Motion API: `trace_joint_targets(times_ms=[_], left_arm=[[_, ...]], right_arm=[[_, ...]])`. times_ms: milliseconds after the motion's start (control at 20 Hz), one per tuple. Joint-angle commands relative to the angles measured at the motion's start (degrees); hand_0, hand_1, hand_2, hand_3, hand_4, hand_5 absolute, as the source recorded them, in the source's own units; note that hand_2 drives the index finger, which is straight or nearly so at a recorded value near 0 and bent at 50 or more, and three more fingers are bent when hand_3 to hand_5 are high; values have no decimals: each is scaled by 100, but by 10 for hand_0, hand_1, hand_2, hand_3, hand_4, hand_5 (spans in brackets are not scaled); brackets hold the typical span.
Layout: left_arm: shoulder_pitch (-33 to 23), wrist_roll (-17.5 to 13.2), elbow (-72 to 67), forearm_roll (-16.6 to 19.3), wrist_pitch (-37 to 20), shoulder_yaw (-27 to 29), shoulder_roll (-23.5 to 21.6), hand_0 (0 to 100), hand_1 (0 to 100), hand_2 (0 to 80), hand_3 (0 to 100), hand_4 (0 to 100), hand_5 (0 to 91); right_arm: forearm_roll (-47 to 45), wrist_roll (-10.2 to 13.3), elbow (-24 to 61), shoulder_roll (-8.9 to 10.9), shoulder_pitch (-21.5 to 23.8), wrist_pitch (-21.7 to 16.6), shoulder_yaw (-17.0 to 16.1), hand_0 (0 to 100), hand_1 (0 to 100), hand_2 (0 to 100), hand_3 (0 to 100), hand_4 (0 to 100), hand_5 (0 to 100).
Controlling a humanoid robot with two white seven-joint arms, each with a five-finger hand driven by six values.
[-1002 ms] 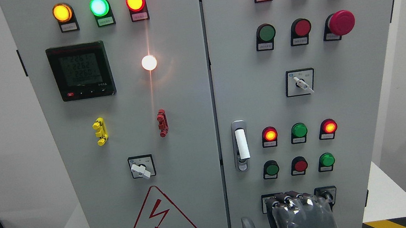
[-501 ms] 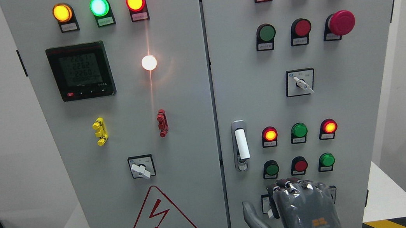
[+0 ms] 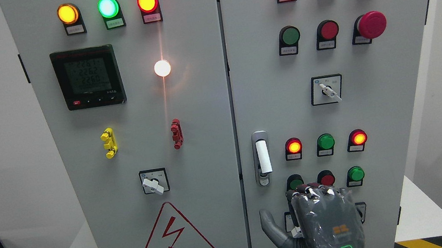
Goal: Release door handle
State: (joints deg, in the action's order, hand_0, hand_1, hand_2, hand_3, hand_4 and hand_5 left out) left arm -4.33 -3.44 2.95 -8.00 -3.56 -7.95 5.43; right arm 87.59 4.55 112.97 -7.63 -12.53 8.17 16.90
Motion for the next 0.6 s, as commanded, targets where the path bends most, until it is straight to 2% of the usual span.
trace_joint_targets(times_ms=[0,551], left_arm=[[-15,1,4,0,-5,-5,-7,120,556,0,0,0,0],[-15,1,4,0,-5,-5,-7,120,556,0,0,0,0]], right_arm=[[3,2,-257,-10,-101,1,7,349,245,973,1000,1000,1000],[3,2,-275,-11,-162,1,15,344,251,973,1000,1000,1000]])
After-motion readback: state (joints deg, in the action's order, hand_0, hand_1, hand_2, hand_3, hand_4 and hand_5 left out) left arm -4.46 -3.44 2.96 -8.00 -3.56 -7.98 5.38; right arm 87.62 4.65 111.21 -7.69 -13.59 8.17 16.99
